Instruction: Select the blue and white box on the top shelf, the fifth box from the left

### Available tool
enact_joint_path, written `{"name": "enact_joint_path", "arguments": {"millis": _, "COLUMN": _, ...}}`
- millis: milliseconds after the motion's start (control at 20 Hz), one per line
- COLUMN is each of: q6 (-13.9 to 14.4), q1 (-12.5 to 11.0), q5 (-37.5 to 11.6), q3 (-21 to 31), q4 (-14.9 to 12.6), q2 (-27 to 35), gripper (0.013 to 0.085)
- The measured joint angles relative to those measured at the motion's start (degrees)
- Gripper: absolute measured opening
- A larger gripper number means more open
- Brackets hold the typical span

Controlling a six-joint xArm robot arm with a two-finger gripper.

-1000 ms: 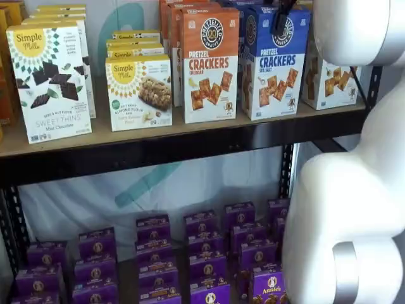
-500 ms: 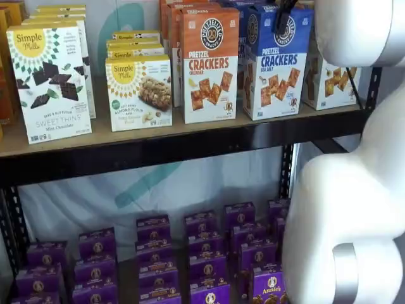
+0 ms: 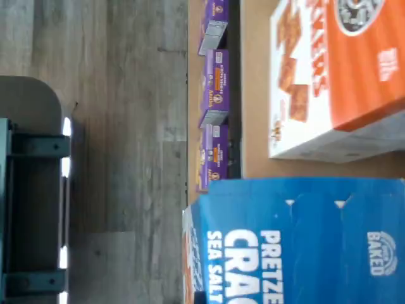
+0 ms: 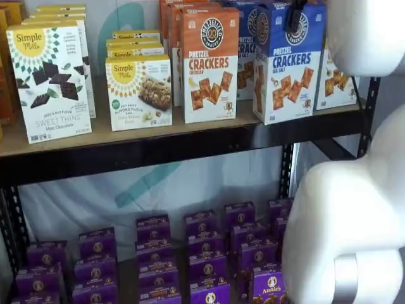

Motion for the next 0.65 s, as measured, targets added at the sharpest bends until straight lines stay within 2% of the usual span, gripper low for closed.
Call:
{"name": "enact_joint_path", "arguments": {"millis": 350, "q6": -2.01, "q1": -2.46, "q5": 2.18, "q3": 7.22, "q4": 0.52, "q2": -8.23, "gripper": 0.057}}
{"name": "enact_joint_path", "arguments": {"millis": 650, "q6": -4.19, "q1": -4.34, "q5": 3.13, "q3": 12.7, "q4": -0.21, "q2": -13.56, "gripper": 0.057}}
